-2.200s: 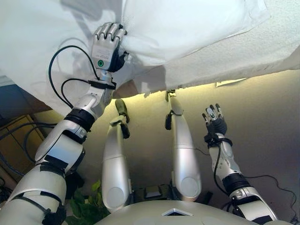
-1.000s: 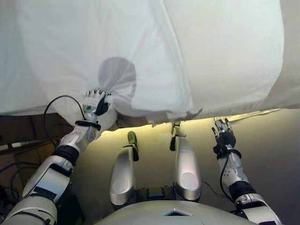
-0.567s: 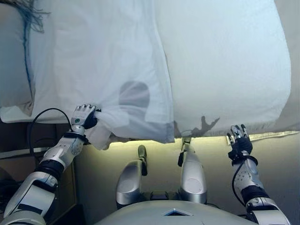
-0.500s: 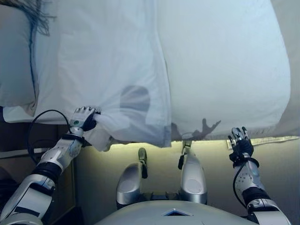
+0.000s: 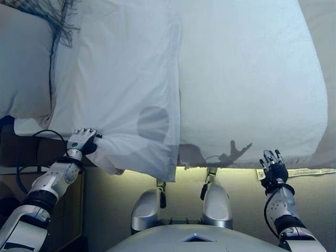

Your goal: Make the bed neatly

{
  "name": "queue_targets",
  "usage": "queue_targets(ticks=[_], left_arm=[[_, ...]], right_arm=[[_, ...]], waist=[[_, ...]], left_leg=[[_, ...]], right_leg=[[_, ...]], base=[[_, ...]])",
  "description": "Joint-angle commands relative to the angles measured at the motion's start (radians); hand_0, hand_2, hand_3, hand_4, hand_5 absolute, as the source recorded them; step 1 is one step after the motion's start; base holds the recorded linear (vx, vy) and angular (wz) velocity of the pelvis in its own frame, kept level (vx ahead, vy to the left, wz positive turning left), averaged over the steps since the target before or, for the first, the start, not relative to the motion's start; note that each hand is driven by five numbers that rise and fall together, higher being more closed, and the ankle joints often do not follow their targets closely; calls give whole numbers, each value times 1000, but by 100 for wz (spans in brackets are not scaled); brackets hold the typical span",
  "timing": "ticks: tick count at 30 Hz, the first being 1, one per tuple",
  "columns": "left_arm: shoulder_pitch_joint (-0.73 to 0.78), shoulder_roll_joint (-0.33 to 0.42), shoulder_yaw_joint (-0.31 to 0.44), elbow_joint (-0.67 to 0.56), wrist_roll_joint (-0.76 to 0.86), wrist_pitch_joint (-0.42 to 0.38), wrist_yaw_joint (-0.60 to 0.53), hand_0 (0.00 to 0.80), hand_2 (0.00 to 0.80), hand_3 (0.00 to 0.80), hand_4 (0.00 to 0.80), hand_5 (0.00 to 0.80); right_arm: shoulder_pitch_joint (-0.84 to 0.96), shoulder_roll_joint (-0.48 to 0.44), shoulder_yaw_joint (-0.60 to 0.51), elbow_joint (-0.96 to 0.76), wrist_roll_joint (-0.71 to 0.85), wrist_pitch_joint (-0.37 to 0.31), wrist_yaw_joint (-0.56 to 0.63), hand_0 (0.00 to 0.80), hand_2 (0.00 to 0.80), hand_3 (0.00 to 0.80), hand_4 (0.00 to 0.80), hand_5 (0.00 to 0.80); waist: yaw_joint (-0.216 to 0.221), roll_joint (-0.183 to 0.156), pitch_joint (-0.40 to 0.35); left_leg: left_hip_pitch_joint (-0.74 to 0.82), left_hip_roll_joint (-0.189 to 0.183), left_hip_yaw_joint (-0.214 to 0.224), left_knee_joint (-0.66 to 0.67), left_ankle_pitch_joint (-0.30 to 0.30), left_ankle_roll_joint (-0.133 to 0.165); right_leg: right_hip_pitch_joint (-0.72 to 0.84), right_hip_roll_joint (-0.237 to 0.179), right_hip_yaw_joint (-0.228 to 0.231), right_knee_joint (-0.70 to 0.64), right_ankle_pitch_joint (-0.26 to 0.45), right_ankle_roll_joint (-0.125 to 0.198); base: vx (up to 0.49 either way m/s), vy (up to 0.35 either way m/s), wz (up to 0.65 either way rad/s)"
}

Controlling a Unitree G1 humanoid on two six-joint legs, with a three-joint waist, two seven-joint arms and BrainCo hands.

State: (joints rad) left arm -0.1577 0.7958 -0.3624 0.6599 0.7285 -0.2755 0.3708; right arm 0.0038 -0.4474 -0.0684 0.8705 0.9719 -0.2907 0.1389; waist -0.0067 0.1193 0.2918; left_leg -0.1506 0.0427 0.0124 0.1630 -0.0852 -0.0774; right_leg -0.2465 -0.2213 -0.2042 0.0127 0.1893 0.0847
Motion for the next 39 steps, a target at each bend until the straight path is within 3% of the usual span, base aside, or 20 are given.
queue_targets(ticks=[1, 2, 3, 14, 23, 27, 32, 39], left_arm=[[62, 126, 93, 20, -16, 4, 13, 718, 718, 718, 718, 718], [63, 121, 94, 20, -19, 7, 19, 226, 226, 226, 226, 226], [63, 113, 96, 19, -16, 20, 30, 0, 0, 0, 0, 0], [72, 77, 107, 47, -16, 19, 54, 0, 0, 0, 0, 0], [132, 16, 182, 108, -183, 80, 62, 0, 0, 0, 0, 0], [148, -93, 201, 140, -279, 45, 115, 0, 0, 0, 0, 0], [80, -206, 142, 125, -365, -8, 183, 0, 0, 0, 0, 0], [49, -348, 78, 86, -555, -95, 95, 0, 0, 0, 0, 0]], right_arm=[[45, -11, -39, -26, -21, -9, 21, 0, 0, 0, 0, 0], [44, -10, -39, -26, -23, -9, 24, 0, 0, 0, 0, 0], [43, -8, -41, -27, -27, -7, 29, 0, 0, 0, 0, 0], [41, -1, -46, -18, -31, -12, 35, 0, 0, 0, 0, 0], [55, 28, -46, -46, -42, 13, 16, 0, 0, 0, 0, 0], [55, 47, -40, -71, -54, 26, -24, 0, 0, 0, 0, 0], [29, 73, -7, -98, -47, 14, -34, 0, 0, 0, 0, 0], [21, 137, 60, -151, -94, 12, -111, 0, 0, 0, 0, 0]], waist=[[48, -47, -37], [48, -48, -37], [48, -48, -37], [48, -52, -41], [58, -58, -56], [67, -57, -49], [68, -63, -14], [71, -96, -11]], left_leg=[[-79, 15, -58, -5, 87, -1], [-79, 15, -57, -6, 87, -1], [-80, 15, -56, -8, 88, -2], [-71, 20, -52, -15, 90, -6], [-55, 24, -54, -14, 86, -5], [-67, 24, -65, -16, 97, -4], [-103, 25, -75, -18, 108, -4], [-100, 32, -71, -32, 116, -2]], right_leg=[[69, -116, 43, 114, -104, 128], [70, -115, 43, 112, -104, 128], [70, -113, 44, 108, -103, 128], [74, -108, 45, 100, -101, 126], [93, -105, 44, 99, -107, 120], [85, -98, 43, 104, -114, 114], [46, -94, 41, 118, -112, 110], [57, -75, 22, 97, -102, 103]], base=[[15, -18, 6], [6, -10, 5], [0, -11, 5], [0, -2, 0], [32, -49, 0], [-17, -35, 1], [-120, -47, 13], [-65, -93, 4]])
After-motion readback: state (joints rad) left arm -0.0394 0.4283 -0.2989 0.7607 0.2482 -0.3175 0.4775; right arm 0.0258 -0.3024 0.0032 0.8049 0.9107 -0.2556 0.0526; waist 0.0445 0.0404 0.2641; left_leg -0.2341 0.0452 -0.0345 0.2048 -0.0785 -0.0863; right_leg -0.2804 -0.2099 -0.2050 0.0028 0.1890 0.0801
